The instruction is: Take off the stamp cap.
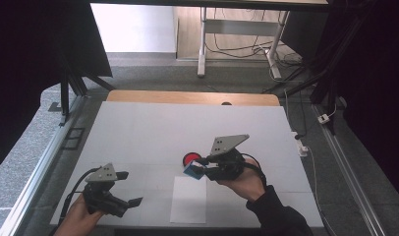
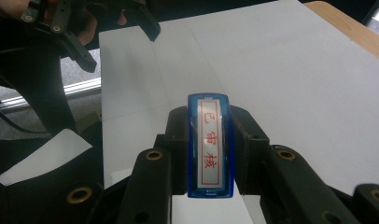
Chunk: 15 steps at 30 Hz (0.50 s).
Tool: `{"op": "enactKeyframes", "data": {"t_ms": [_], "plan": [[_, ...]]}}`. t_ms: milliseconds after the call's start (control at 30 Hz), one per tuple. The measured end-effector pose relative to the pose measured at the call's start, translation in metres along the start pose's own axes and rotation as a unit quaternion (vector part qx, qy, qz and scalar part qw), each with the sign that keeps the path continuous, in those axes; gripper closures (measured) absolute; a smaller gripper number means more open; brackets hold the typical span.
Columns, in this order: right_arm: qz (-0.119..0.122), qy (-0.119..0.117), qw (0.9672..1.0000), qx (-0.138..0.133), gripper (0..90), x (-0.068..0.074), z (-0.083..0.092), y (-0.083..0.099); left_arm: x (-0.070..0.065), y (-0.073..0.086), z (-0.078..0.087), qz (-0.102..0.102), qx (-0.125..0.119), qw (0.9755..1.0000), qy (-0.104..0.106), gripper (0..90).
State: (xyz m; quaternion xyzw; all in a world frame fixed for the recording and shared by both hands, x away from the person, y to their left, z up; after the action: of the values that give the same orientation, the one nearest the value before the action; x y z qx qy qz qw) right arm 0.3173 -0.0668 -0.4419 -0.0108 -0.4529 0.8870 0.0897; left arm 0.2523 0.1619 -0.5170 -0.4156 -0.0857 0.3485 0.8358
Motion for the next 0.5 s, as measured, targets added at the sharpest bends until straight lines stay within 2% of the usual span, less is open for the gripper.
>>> {"op": "enactKeyframes", "data": {"t_ms": [300, 500], "plan": [[0.001, -0.007, 1.0000, 0.000, 71.6, 0.002, 0.000, 0.000, -0.006, -0.019, -0.021, -0.022, 0.015, 0.9990, 0.035, 0.0], [0.001, -0.009, 1.0000, -0.002, 71.6, 0.003, 0.001, -0.001, -0.010, -0.033, -0.031, -0.033, 0.008, 0.9982, 0.050, 0.2]]}}
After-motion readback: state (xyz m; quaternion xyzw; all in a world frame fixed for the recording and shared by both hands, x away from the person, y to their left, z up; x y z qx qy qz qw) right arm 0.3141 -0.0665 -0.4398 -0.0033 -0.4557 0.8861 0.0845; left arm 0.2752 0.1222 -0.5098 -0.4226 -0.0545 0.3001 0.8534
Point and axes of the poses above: each handheld gripper's, and its own axes: z roughly backward along the jaws, y roughly out of its underside, x roughly to its left, the point moved 8 cm from there along -z, roughly forward along the jaws, and after that the axes turned 4 degrees about -y, right-handed, at the moved point
